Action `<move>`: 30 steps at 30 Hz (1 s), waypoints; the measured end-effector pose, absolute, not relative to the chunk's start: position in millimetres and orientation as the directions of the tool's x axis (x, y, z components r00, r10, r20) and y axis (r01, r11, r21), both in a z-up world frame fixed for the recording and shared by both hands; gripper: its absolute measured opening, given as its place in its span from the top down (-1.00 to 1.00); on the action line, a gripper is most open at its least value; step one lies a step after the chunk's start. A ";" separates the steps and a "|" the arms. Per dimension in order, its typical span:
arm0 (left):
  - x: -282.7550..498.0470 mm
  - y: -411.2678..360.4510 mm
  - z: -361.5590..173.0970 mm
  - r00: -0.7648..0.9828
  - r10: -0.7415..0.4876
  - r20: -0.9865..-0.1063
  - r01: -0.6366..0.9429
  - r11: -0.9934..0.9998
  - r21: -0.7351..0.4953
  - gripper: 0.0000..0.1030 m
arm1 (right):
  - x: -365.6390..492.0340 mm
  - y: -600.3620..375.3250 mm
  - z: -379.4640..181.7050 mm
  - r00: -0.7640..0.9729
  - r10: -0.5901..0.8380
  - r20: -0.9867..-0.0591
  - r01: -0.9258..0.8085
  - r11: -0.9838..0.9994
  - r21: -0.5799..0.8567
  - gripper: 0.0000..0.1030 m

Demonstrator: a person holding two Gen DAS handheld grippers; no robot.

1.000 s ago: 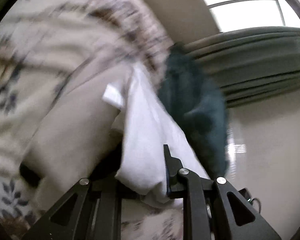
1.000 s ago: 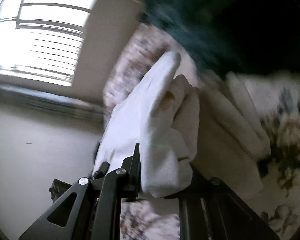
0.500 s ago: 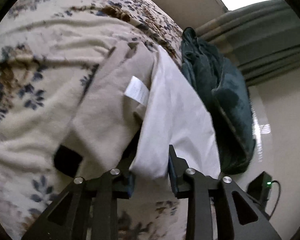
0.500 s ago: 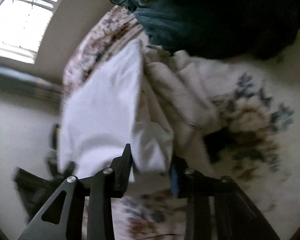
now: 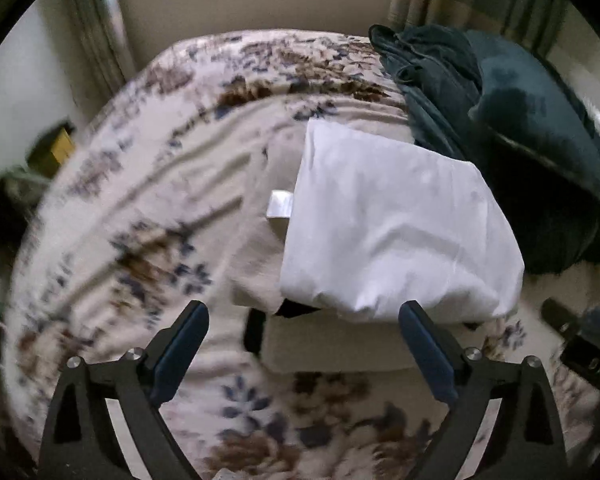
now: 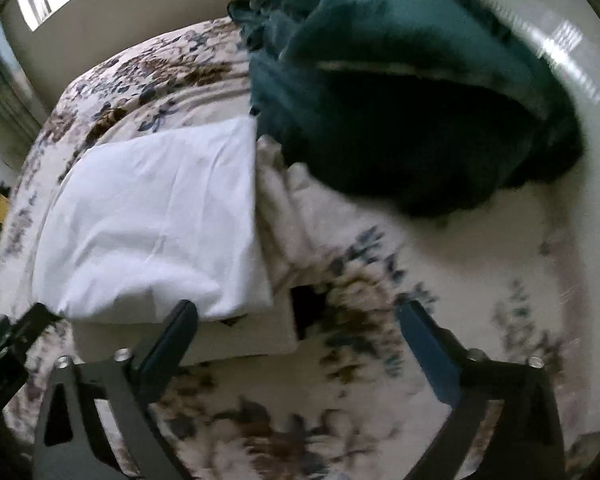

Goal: Fold small clothes

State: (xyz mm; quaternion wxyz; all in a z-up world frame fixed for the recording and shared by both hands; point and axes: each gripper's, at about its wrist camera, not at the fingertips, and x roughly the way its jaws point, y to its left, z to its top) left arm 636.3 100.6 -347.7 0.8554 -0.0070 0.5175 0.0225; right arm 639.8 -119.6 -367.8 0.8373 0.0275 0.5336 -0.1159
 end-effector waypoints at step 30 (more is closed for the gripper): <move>366.9 81.8 -90.4 0.697 -0.020 -0.716 0.000 1.000 -0.028 -0.89 | 295.9 -109.8 -34.4 0.722 -0.174 -0.670 0.165 0.983 -0.078 -1.00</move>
